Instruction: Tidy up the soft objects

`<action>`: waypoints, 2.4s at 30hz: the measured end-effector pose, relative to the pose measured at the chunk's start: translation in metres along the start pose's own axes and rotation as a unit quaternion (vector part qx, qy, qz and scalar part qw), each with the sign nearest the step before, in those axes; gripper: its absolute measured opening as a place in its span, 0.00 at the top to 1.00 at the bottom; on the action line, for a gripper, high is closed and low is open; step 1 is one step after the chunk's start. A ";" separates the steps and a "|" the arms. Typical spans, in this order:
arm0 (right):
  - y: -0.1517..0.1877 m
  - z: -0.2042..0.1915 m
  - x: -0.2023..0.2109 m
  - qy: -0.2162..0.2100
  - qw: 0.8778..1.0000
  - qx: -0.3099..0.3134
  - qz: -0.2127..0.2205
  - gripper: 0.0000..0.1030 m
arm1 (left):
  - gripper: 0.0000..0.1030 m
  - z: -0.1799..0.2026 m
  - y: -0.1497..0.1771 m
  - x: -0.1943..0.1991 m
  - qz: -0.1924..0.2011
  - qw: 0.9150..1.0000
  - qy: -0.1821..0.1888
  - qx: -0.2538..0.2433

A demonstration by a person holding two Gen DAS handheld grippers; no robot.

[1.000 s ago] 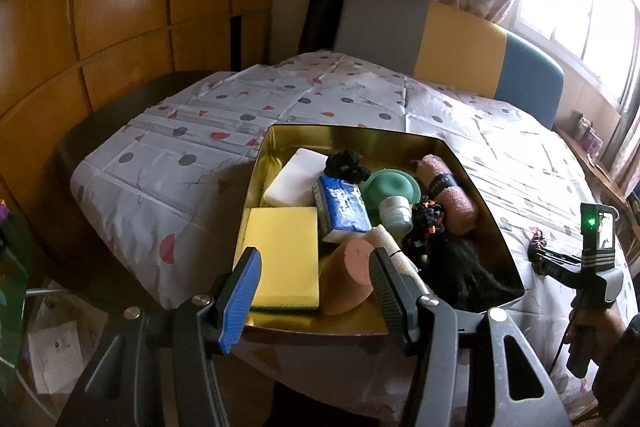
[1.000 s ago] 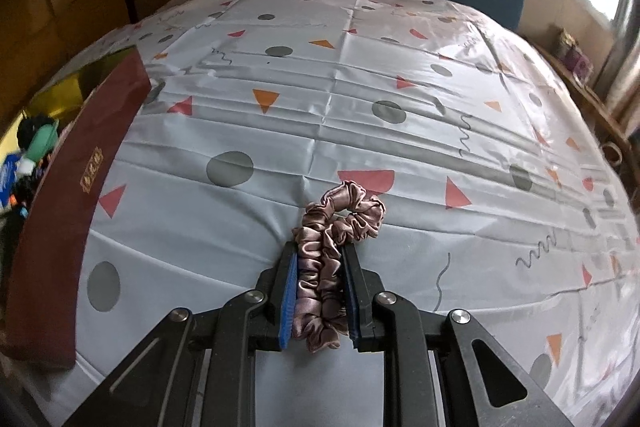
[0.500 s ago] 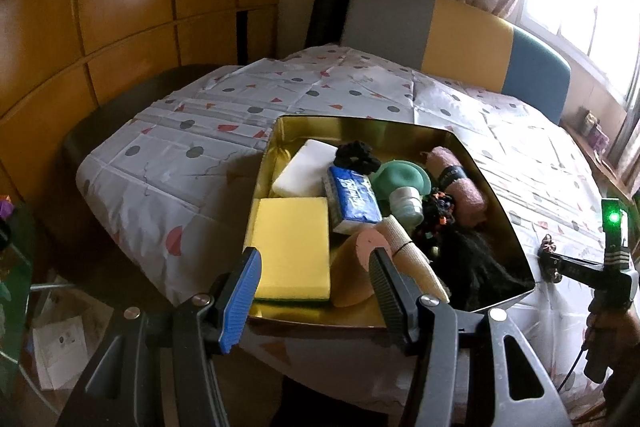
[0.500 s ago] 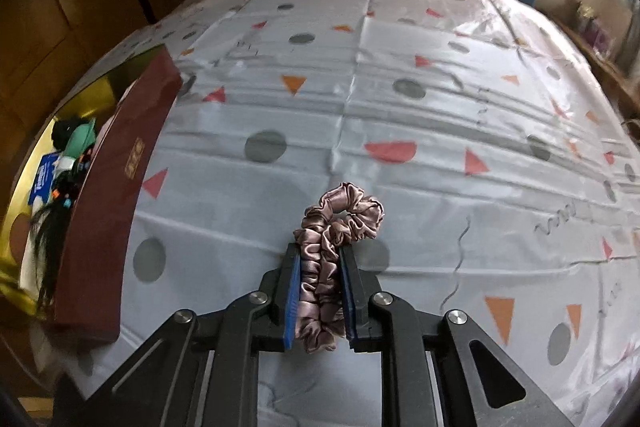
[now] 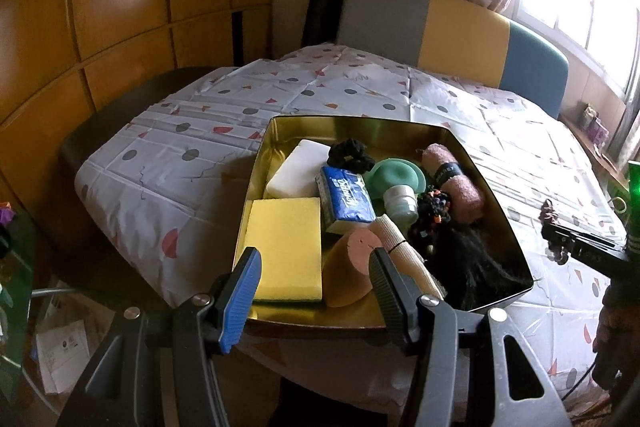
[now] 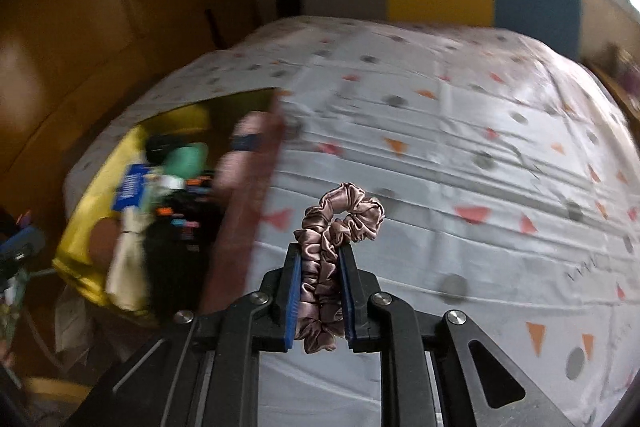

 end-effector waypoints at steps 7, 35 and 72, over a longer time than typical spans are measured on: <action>-0.011 -0.066 -0.006 -0.037 0.997 0.073 -0.005 0.83 | 0.45 -0.003 -0.001 0.000 0.000 1.000 0.003 0.005; -0.027 -0.108 -0.107 0.014 0.984 0.149 -0.102 0.85 | 0.45 -0.023 -0.003 -0.004 -0.002 1.000 -0.015 0.024; 0.004 -0.095 0.010 0.061 0.995 0.041 0.061 0.00 | 0.45 -0.008 -0.002 0.017 0.032 0.999 -0.033 0.021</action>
Point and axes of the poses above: each gripper's, at about its wrist camera, not at the fingertips, and x roughly against the way its jaws point, z to its right, y to its underside, the point moved 7 cm from there along -x, roughly the way its jaws point, and after that the axes turned 1 degree about -z, right-handed, at the moved point
